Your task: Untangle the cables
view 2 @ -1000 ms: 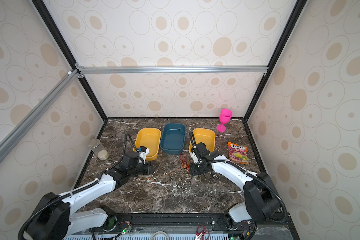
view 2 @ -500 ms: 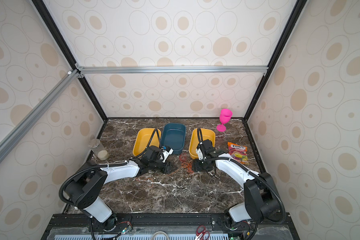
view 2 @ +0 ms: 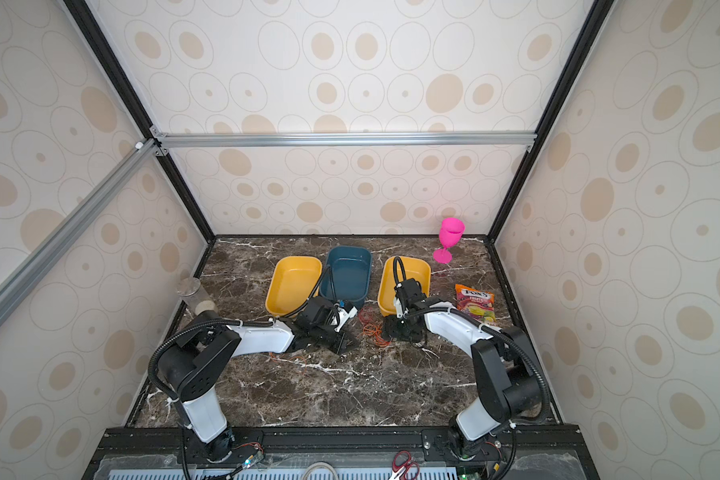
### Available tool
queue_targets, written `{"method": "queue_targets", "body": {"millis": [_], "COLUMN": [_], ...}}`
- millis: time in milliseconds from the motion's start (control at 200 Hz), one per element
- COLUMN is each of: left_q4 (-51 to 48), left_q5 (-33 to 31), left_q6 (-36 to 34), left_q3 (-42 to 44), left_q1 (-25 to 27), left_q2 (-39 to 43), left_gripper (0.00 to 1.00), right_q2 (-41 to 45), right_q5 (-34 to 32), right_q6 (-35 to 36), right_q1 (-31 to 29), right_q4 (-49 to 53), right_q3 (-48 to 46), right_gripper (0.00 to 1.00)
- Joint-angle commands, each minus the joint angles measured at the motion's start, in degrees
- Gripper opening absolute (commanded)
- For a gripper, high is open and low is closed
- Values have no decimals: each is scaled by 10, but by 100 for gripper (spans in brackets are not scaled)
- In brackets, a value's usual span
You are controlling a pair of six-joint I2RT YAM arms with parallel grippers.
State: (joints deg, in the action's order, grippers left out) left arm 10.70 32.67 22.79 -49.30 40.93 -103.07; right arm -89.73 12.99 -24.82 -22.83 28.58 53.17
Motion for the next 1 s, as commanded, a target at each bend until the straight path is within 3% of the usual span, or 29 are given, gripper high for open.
{"method": "queue_targets", "body": {"millis": [0, 190, 480, 755, 890, 995], "left_q4": [12, 19, 37, 67, 63, 58], "left_q5": [-13, -18, -26, -35, -54, -108], "left_q6": [-5, 1, 3, 18, 23, 27], "left_q3": [-14, 13, 93, 132, 137, 142], "left_q1": [4, 4, 10, 12, 12, 10], "left_q2": [14, 50, 143, 202, 240, 275], "left_gripper": [1, 0, 0, 0, 0, 0], "right_q2": [-8, -9, -35, -73, -69, -48], "right_q5": [-12, -15, 7, -17, -44, -71], "right_q6": [-27, -35, -97, -100, -101, -92], "right_q1": [2, 2, -2, -48, -58, -58], "right_q4": [-18, -24, -62, -65, -56, -41], "right_q3": [14, 17, 8, 10, -1, -14], "right_gripper": [67, 71, 68, 65, 55, 28]}}
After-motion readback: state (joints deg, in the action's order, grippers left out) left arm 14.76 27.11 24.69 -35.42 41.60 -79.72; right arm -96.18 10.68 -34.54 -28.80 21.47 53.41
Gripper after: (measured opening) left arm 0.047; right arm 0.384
